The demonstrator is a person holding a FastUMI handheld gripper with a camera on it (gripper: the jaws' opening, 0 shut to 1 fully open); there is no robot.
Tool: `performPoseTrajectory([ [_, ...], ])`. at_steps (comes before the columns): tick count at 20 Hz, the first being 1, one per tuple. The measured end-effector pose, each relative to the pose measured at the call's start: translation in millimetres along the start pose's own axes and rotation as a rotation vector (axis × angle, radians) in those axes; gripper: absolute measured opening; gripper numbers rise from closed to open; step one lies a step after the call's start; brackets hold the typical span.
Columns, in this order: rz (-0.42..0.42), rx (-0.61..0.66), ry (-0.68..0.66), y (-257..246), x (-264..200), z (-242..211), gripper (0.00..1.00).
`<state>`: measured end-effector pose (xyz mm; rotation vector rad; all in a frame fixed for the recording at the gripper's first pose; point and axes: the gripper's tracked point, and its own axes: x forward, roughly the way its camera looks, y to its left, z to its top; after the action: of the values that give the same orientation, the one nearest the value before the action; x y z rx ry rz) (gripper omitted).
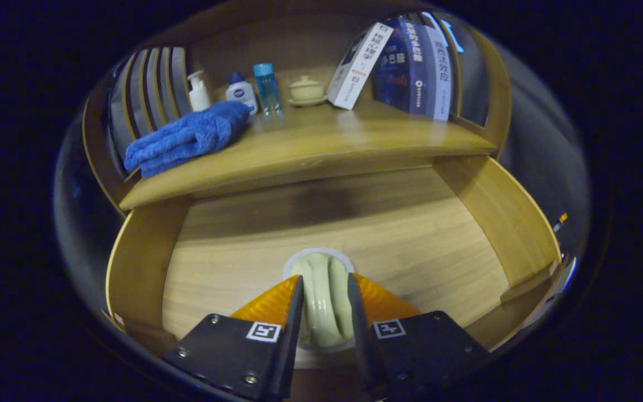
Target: Pull open the drawer, take out the items inside it, and place them on the countertop above the cabinet.
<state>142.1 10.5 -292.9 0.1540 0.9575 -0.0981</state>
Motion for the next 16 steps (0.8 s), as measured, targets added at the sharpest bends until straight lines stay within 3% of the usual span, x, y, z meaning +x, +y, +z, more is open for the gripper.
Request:
performPoseTrajectory([
  [7, 0.026, 0.102, -0.006, -7.5, -1.5, 3.7, 0.47],
  [8, 0.013, 0.105, -0.016, -7.5, 7.6, 6.4, 0.33],
  [11, 0.031, 0.091, -0.047, 0.2, -3.6, 10.6, 0.33],
  [12, 0.026, 0.090, -0.041, 0.8, 3.3, 9.7, 0.14],
  [16, -0.011, 0.093, -0.067, -2.8, 4.6, 16.5, 0.14],
])
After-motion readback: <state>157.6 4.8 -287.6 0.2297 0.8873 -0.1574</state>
